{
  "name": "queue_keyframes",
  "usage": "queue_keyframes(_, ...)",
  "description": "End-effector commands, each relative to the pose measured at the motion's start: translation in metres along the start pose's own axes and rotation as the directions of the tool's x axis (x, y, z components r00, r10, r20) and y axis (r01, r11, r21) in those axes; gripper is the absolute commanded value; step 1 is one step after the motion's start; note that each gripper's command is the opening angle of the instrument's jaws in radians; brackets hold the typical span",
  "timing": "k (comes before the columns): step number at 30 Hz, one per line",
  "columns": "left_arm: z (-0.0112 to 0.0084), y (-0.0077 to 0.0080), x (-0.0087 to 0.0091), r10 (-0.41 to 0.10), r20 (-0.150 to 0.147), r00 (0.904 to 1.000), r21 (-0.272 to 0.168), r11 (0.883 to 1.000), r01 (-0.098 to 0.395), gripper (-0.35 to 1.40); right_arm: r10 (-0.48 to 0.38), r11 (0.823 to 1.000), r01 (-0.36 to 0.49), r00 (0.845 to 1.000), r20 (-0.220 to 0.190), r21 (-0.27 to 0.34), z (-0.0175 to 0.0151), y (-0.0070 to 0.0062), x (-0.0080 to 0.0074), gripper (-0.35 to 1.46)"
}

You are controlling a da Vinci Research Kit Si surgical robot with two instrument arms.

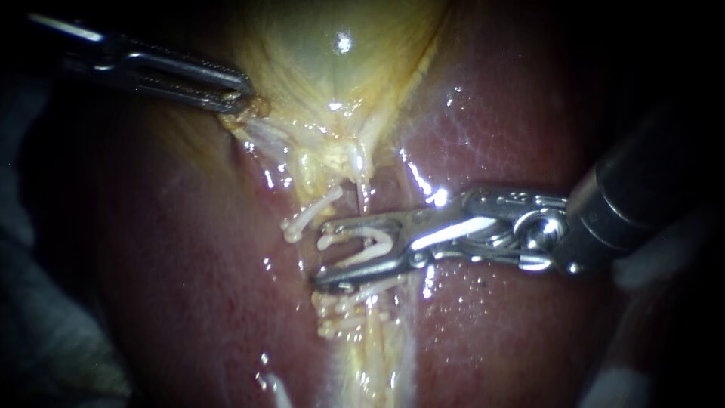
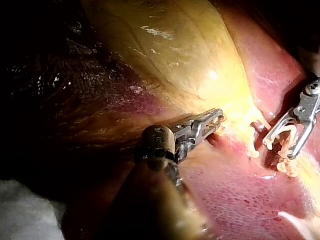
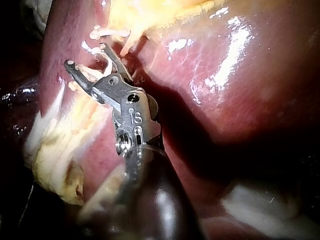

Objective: Clipping third clip right tube

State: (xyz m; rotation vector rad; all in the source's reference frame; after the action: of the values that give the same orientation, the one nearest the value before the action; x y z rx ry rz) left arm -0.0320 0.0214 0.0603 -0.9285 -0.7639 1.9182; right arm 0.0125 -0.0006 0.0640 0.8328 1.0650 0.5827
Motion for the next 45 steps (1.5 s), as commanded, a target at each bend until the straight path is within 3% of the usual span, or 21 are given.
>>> queue_keyframes(1, 0.0, 0.0, 0.0, 0.001, 0.0, 1.0, 0.0, 1.0, -0.001, -0.35, 0.0, 1.0, 0.0, 1.0, 0.0, 0.001, -0.0001, -0.0001, 0.0001, 0.43)
queue_keyframes(8, -0.0003, 0.0, 0.0, 0.0, -0.001, 1.0, 0.001, 1.0, 0.0, -0.35, 0.008, 1.0, -0.008, 1.0, 0.001, 0.013, -0.0023, -0.001, 0.0011, 0.44)
queue_keyframes(13, -0.0004, 0.0, 0.0001, 0.0, -0.001, 1.0, 0.001, 1.0, 0.0, -0.35, 0.011, 1.0, -0.011, 1.0, -0.004, 0.007, -0.0045, -0.0007, 0.0012, 0.44)
queue_keyframes(17, -0.0004, 0.0, 0.0001, 0.0, -0.001, 1.0, 0.001, 1.0, 0.0, -0.35, 0.01, 1.0, -0.01, 1.0, -0.006, 0.004, -0.0057, 0.0001, 0.0007, 0.45)
queue_keyframes(26, -0.0005, -0.0001, 0.0, 0.0, -0.001, 1.0, 0.0, 1.0, 0.0, -0.35, 0.011, 1.0, -0.011, 1.0, -0.015, -0.018, -0.0074, 0.0033, 0.0001, 0.45)
queue_keyframes(30, -0.0005, -0.0001, 0.0, 0.0, -0.001, 1.0, 0.0, 1.0, 0.0, -0.35, 0.006, 1.0, -0.007, 1.0, -0.019, -0.03, -0.0071, 0.0046, -0.0006, 0.46)
queue_keyframes(36, -0.0005, 0.0, 0.0, 0.0, -0.001, 1.0, 0.0, 1.0, 0.0, -0.35, -0.001, 0.999, 0.0, 1.0, -0.019, -0.038, -0.0055, 0.0055, -0.0014, 0.48)
queue_keyframes(45, -0.0004, 0.0, 0.0001, 0.0, -0.001, 1.0, 0.0, 1.0, 0.0, -0.35, 0.007, 1.0, -0.008, 0.994, -0.107, -0.01, -0.0022, 0.0051, -0.0003, 0.5)
